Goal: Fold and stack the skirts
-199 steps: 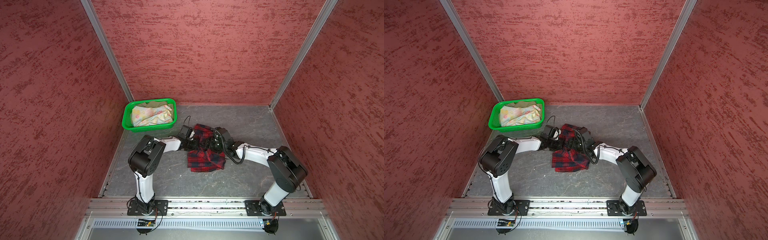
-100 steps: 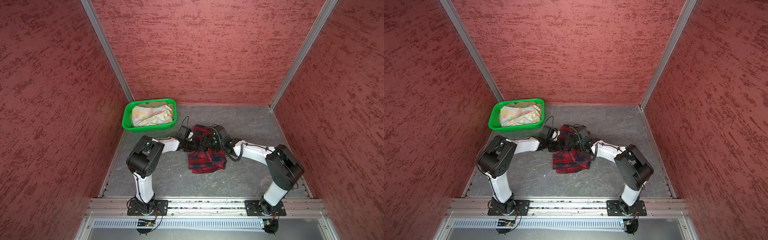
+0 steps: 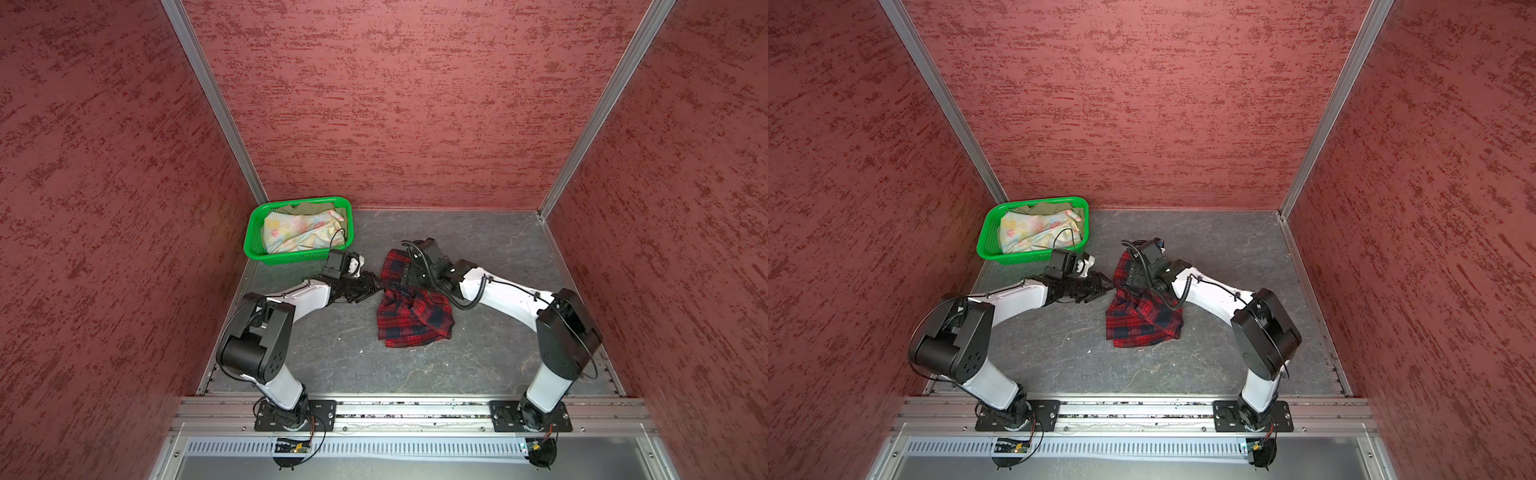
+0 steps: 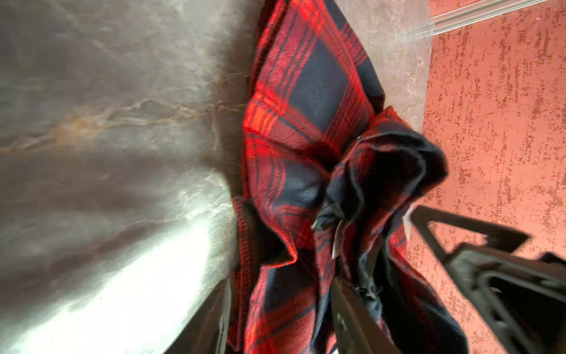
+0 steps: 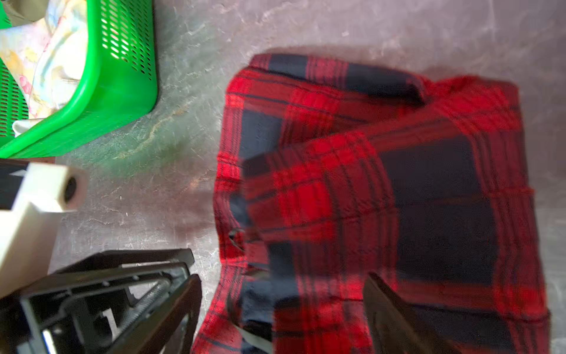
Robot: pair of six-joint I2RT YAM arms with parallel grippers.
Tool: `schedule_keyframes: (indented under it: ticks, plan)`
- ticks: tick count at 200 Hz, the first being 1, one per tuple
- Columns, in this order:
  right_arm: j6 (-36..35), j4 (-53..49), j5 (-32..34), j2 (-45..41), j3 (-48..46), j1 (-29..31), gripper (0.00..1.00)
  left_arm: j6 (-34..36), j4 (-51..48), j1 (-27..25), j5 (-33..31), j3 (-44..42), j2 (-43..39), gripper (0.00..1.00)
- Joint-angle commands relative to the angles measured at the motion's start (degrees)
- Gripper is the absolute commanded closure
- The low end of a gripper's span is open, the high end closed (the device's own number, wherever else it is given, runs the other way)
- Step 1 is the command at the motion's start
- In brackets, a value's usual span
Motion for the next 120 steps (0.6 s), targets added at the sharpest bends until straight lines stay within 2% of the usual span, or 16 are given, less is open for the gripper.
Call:
schedule_keyframes:
  ticks: [1,91,120]
  plan:
    - [-1.5,-8.5,5.6,4.3,4.3,2.3,0.16,1.3,-0.6,0.3,-1.5,-1.7,0.0,0.47]
    - [-0.3,-16.6,11.4,16.4,13.0,5.5,0.14,1.0,4.2,0.2,-2.1,-3.4,4.9,0.53]
    - [-0.3,-17.0,12.3,17.9,13.2,6.0,0.29,0.0,6.3,0.0,-1.2,-3.7,6.3,0.56]
